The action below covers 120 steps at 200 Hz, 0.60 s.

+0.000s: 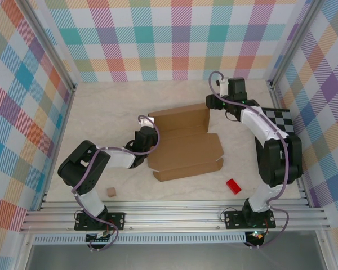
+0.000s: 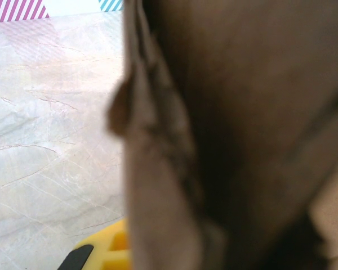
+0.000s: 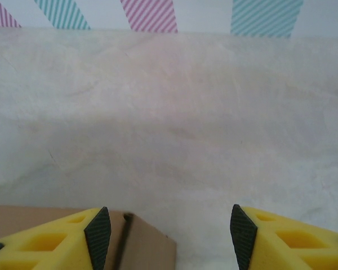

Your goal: Fold the paper box

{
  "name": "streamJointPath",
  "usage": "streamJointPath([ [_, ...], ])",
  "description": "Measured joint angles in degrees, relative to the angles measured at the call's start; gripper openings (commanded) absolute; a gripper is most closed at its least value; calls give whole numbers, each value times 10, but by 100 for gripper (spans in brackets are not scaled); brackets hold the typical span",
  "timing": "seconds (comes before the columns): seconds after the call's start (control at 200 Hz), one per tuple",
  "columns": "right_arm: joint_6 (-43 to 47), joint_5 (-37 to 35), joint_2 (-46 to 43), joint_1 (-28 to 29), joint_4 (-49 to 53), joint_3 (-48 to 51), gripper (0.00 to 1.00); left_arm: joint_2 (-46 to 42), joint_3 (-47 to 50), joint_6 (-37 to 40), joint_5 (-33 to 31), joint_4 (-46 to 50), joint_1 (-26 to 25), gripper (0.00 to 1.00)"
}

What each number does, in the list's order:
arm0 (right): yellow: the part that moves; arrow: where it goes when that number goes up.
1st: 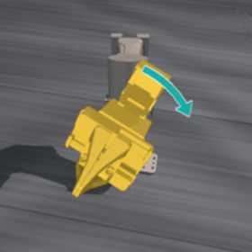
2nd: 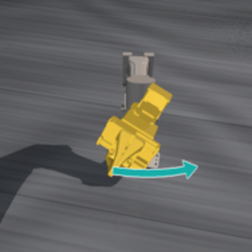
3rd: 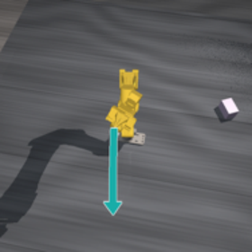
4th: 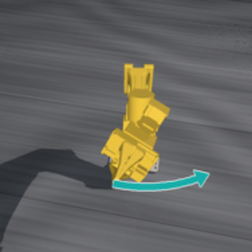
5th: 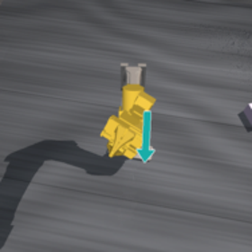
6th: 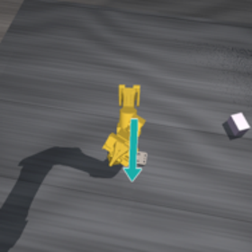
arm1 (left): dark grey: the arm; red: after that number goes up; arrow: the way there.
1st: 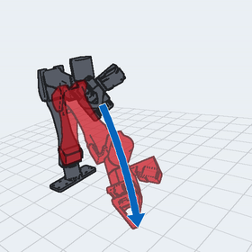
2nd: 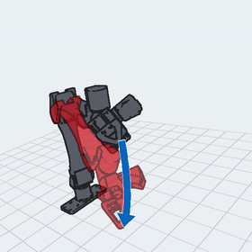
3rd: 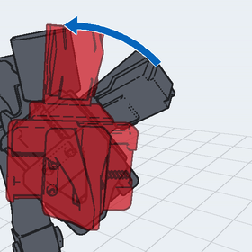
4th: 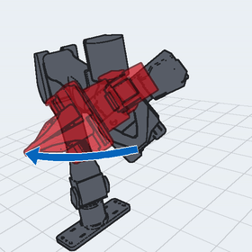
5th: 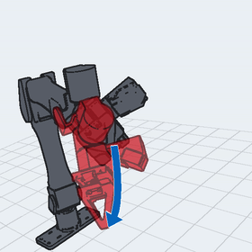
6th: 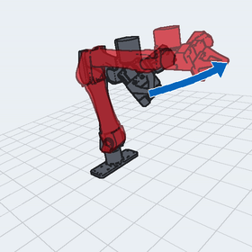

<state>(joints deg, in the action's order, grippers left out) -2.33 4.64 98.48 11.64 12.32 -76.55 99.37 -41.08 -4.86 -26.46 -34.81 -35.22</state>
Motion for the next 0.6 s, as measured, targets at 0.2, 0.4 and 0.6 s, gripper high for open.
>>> streamJointPath([
  [0.2,-20,15,-22,-2,-89,84,59,0,0,0,0,0,0,0],
  [0.4,-22,8,-34,-1,-160,127,58,-1,0,4,6,2,0,10],
  [0.6,-27,-14,-50,1,-175,150,58,-20,-4,14,73,56,2,37],
])
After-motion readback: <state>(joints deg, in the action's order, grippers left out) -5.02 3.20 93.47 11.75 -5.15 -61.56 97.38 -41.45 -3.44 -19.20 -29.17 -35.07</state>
